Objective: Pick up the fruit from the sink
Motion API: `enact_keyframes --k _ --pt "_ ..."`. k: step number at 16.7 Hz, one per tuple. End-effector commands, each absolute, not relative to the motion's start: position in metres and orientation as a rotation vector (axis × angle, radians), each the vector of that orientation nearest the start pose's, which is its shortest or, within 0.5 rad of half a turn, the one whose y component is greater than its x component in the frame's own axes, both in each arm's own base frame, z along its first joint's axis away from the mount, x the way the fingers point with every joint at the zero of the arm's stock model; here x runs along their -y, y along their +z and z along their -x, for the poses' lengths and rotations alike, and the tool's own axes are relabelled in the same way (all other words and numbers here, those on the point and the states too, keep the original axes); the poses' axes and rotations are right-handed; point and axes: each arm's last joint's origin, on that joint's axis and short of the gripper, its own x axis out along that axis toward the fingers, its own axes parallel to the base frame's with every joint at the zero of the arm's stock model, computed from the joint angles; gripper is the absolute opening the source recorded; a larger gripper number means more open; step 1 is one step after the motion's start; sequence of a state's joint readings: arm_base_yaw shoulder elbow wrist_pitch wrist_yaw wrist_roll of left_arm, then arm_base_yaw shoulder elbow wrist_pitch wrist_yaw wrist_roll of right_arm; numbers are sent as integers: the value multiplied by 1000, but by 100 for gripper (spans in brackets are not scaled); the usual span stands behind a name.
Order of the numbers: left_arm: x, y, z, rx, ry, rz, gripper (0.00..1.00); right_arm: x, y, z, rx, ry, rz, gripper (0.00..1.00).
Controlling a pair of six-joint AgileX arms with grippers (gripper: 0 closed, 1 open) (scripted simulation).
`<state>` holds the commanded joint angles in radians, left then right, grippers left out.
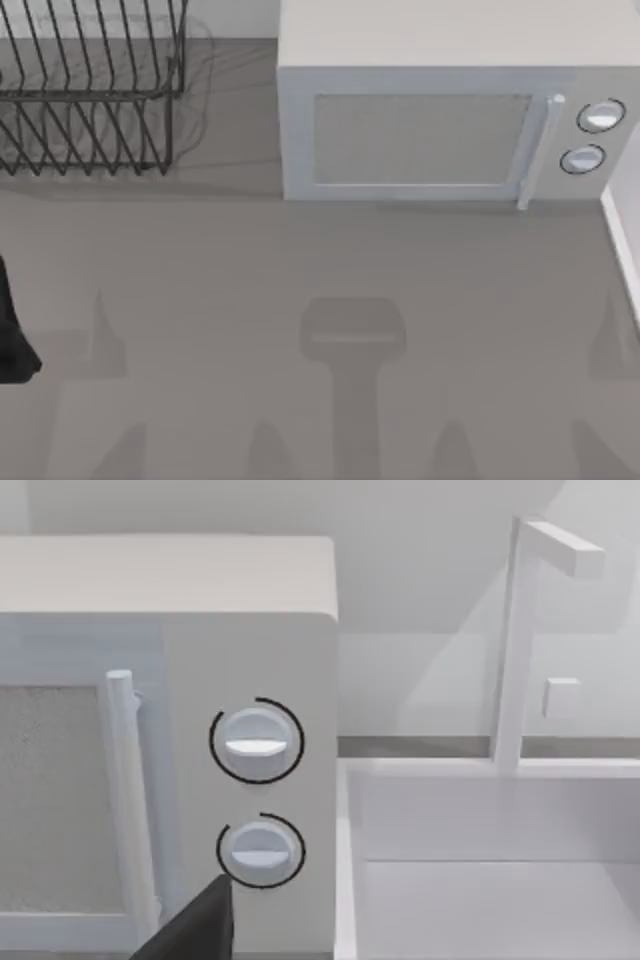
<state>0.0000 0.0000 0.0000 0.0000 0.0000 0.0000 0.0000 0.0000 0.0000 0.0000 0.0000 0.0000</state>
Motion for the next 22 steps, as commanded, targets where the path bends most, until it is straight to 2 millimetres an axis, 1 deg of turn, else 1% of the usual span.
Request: enact_keyframes --k 7,10,13,15,17,19,20,22 --pt "1 160 -106 0 0 0 100 1 162 -106 -7 -2 2 100" --pt "1 160 -106 0 0 0 100 3 179 -107 -71 -22 21 100" --pt "1 160 -106 0 0 0 100 8 208 -116 -205 -53 51 100" --pt "1 160 -106 0 0 0 100 12 230 -131 -332 -74 71 100" --pt "1 160 -106 0 0 0 100 19 249 -155 -480 -92 88 100" --pt "1 160 -106 0 0 0 100 29 263 -186 -642 -105 99 100" --pt "1 160 -106 0 0 0 100 36 267 -205 -725 -108 101 100" --pt "1 160 -106 0 0 0 100 51 268 -244 -894 -108 100 100"
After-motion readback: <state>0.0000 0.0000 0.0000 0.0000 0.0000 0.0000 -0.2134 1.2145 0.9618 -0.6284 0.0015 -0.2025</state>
